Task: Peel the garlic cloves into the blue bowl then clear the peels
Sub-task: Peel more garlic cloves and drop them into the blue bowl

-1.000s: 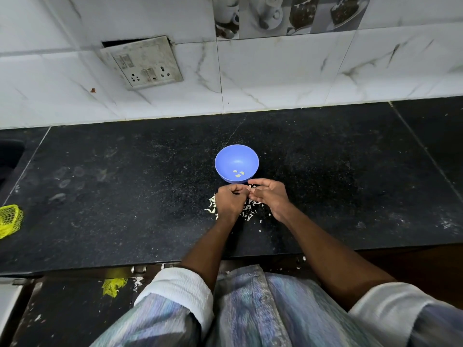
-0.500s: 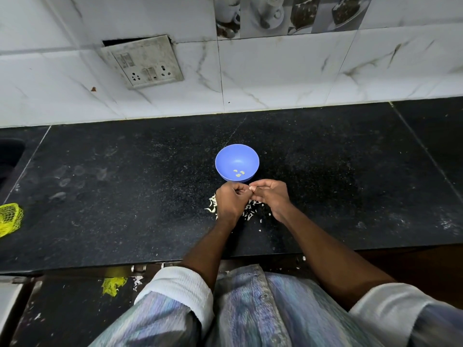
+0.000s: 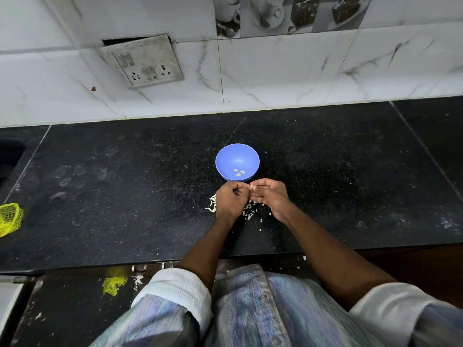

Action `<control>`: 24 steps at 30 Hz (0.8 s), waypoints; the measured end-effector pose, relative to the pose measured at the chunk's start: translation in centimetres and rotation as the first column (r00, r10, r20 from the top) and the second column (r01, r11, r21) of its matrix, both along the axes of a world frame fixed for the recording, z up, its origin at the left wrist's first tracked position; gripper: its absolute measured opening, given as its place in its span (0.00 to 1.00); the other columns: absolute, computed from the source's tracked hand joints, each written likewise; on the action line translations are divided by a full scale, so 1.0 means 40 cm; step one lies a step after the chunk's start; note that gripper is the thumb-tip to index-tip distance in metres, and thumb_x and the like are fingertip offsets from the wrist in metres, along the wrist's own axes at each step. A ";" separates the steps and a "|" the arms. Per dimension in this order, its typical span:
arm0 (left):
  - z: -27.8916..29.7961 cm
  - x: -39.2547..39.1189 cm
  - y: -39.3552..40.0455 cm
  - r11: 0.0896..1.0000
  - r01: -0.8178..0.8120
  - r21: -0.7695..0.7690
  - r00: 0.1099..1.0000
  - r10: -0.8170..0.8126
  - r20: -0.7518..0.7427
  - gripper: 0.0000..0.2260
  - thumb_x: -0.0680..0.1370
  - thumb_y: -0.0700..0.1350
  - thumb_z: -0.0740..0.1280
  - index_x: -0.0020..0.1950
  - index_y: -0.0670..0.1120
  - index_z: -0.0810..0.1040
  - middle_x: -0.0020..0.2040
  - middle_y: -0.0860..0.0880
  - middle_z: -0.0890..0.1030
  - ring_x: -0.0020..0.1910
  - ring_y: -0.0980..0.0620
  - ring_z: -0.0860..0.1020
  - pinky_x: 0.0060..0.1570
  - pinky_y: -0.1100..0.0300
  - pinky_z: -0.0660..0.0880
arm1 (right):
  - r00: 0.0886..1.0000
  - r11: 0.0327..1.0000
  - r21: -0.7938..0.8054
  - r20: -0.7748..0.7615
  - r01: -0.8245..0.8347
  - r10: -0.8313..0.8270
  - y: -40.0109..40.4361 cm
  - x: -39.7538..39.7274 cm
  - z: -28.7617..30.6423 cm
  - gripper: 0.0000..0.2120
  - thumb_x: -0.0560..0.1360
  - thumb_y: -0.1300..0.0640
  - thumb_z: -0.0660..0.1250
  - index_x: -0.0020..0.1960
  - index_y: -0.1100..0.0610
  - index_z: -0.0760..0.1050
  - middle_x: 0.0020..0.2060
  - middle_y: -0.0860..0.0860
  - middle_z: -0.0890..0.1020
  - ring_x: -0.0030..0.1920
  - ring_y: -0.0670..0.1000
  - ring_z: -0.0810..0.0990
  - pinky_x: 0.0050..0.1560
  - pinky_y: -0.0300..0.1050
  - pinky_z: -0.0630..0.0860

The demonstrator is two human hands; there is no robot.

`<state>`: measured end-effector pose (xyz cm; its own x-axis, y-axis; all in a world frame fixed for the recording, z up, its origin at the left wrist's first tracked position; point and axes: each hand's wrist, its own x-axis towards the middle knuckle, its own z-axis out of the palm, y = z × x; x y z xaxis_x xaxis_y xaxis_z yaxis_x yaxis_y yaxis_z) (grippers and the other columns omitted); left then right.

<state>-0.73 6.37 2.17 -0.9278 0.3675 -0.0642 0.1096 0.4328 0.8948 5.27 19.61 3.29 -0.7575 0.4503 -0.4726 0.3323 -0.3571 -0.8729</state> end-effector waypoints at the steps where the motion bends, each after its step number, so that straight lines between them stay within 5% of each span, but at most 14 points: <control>1: 0.004 0.001 -0.001 1.000 0.006 -0.003 1.000 -0.006 -0.011 0.02 0.77 0.44 0.75 0.45 0.49 0.88 0.37 0.56 0.86 0.36 0.60 0.83 0.40 0.67 0.79 | 1.000 1.000 0.013 0.004 0.003 -0.004 -0.001 -0.001 0.001 0.07 0.79 0.68 0.70 0.56 0.67 0.81 0.47 0.62 0.86 0.41 0.52 0.87 0.42 0.41 0.83; 7: 0.006 0.001 -0.008 0.991 0.018 -0.134 0.991 -0.035 -0.127 0.05 0.75 0.46 0.73 0.41 0.48 0.87 0.33 0.54 0.84 0.32 0.56 0.81 0.36 0.55 0.80 | 1.000 0.999 0.042 0.006 -0.012 0.012 0.000 -0.003 0.000 0.09 0.77 0.68 0.71 0.57 0.69 0.81 0.46 0.62 0.86 0.42 0.52 0.87 0.43 0.43 0.83; 14: 0.025 0.014 0.001 0.976 -0.025 -0.218 0.993 -0.002 -0.122 0.05 0.74 0.49 0.74 0.40 0.49 0.87 0.34 0.56 0.85 0.34 0.57 0.81 0.37 0.56 0.80 | 1.000 0.995 0.093 0.002 -0.023 0.023 0.001 -0.002 -0.002 0.07 0.77 0.69 0.71 0.55 0.70 0.80 0.47 0.64 0.86 0.43 0.52 0.87 0.44 0.42 0.84; 20: 0.026 0.013 -0.003 0.993 -0.022 -0.112 0.998 0.015 -0.064 0.06 0.75 0.45 0.74 0.39 0.47 0.85 0.33 0.53 0.84 0.35 0.52 0.82 0.38 0.54 0.80 | 1.000 1.000 0.017 -0.010 -0.004 0.004 0.003 0.000 0.001 0.07 0.76 0.70 0.72 0.54 0.70 0.81 0.45 0.62 0.86 0.43 0.53 0.87 0.47 0.44 0.85; 24: 0.022 0.011 -0.010 0.999 -0.014 -0.052 1.000 0.013 -0.024 0.05 0.77 0.42 0.73 0.44 0.48 0.89 0.36 0.56 0.85 0.37 0.57 0.83 0.41 0.62 0.79 | 1.000 1.000 0.004 -0.017 0.021 -0.021 0.005 0.004 0.003 0.07 0.75 0.71 0.72 0.53 0.69 0.81 0.44 0.62 0.86 0.41 0.53 0.87 0.45 0.43 0.84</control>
